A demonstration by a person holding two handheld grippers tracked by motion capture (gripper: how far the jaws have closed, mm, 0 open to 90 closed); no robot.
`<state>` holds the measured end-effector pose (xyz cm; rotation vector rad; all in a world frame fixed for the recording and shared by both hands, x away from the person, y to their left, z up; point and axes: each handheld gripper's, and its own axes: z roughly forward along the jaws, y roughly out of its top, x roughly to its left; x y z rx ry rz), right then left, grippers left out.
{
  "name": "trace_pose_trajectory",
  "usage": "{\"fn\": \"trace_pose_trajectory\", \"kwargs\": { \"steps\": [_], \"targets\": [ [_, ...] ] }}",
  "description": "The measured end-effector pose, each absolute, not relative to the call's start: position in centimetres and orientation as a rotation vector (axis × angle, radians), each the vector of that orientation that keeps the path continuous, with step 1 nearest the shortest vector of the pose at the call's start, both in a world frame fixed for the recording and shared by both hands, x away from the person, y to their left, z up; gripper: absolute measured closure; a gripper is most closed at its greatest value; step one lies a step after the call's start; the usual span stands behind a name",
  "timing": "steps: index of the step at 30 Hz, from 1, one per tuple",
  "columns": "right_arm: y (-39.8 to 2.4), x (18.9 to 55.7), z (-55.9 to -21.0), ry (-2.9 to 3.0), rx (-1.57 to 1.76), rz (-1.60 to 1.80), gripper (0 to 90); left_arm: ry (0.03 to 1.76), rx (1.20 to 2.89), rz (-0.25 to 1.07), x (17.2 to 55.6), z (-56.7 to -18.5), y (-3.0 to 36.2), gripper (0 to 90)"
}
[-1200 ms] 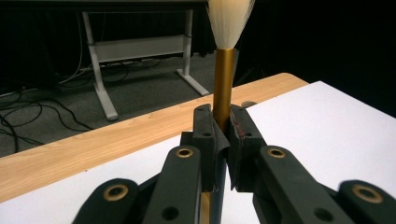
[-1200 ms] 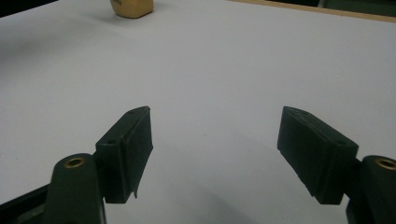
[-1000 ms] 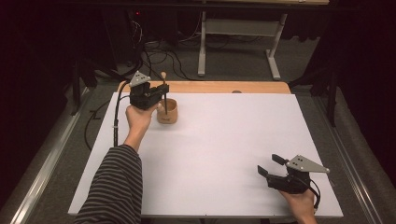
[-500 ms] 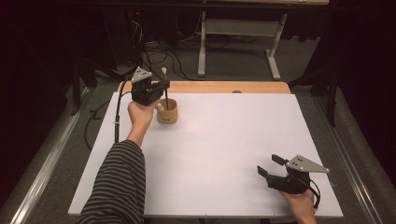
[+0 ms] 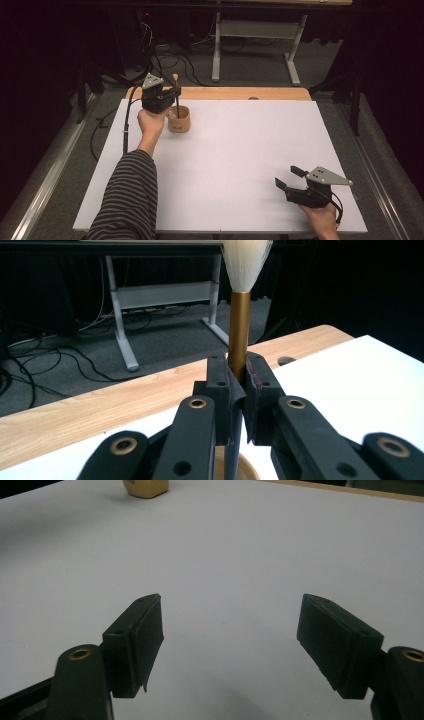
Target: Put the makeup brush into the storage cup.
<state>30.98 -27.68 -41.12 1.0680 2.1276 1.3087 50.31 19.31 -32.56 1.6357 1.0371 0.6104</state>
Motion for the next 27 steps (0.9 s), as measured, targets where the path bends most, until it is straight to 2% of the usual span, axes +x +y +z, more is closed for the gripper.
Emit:
{"fn": "trace_pose_trajectory", "kwargs": {
  "steps": [27],
  "targets": [
    [-27.6,31.0,-41.1,2.137,1.065,1.314,28.1,1.090,1.709,0.575,51.0,-33.9,18.8,83.3]
  ]
}}
